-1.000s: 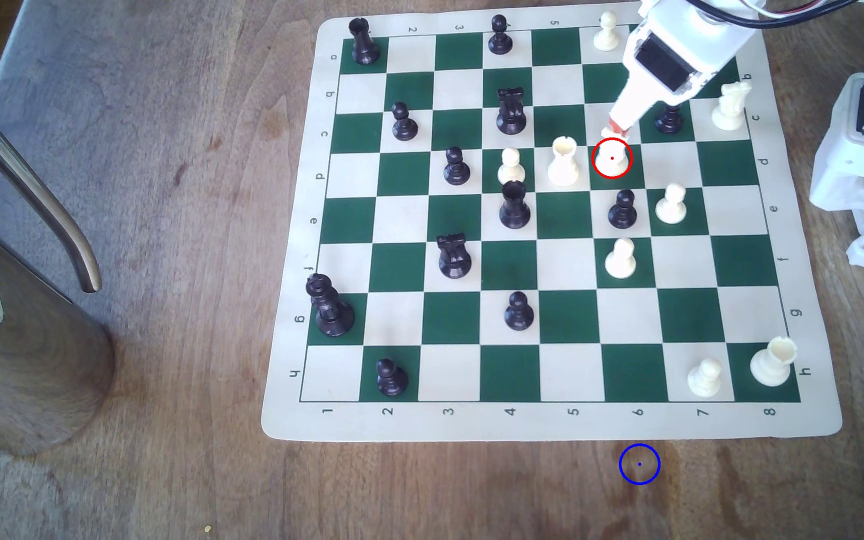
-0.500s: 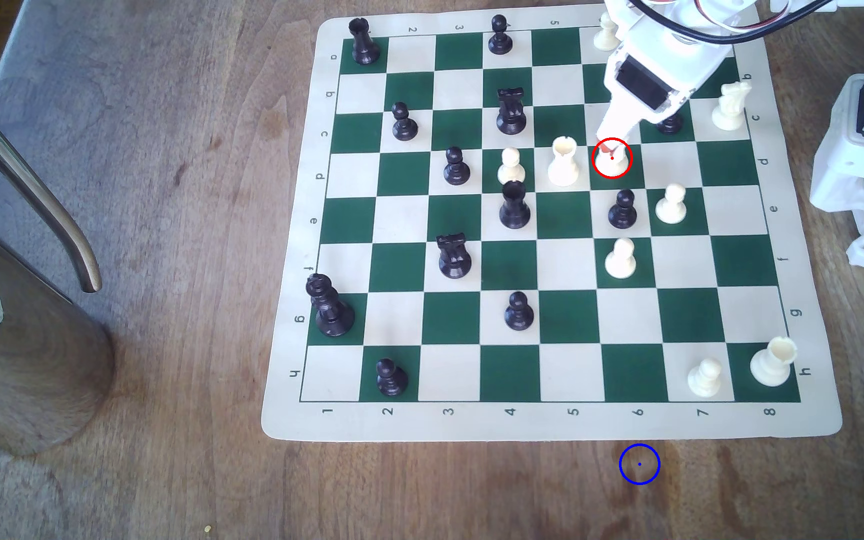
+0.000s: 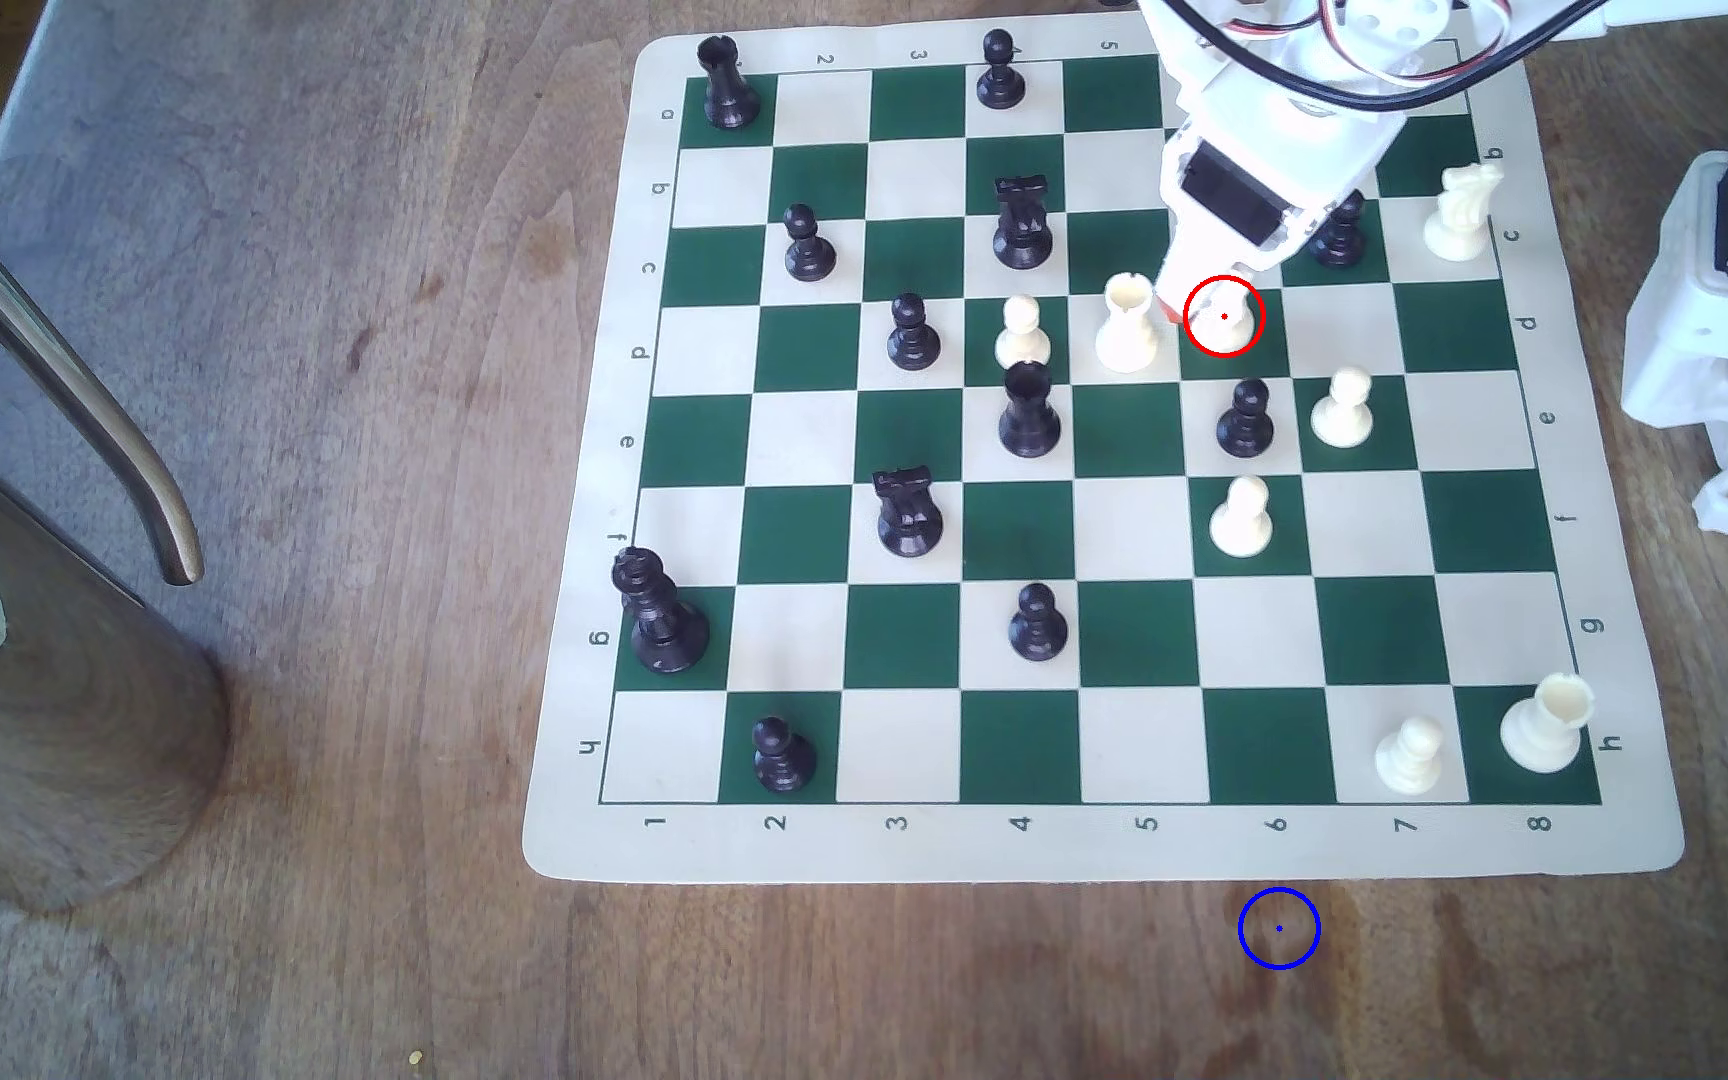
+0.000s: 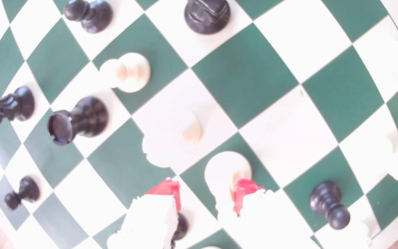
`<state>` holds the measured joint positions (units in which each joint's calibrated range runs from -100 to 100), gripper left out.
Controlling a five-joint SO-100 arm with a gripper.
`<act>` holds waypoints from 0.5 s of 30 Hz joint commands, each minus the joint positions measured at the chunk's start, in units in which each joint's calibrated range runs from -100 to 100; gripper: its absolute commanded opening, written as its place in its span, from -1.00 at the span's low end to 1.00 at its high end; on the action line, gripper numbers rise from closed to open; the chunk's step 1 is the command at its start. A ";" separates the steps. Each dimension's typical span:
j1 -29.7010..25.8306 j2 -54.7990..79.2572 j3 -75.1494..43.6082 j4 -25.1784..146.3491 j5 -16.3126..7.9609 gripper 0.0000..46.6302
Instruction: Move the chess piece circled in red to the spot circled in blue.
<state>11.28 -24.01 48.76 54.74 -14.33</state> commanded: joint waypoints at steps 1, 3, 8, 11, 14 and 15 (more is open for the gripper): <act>-0.22 1.08 -4.33 -0.85 0.05 -0.48; -0.14 1.34 -4.24 -0.85 0.24 -0.51; -0.53 1.59 -4.15 -0.52 0.39 -0.57; -0.92 1.59 -4.15 -0.20 0.39 -0.70; -1.15 2.10 -4.15 0.30 0.49 -0.77; -1.15 2.36 -4.15 0.46 0.59 -0.78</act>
<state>10.47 -21.74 48.58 54.58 -14.04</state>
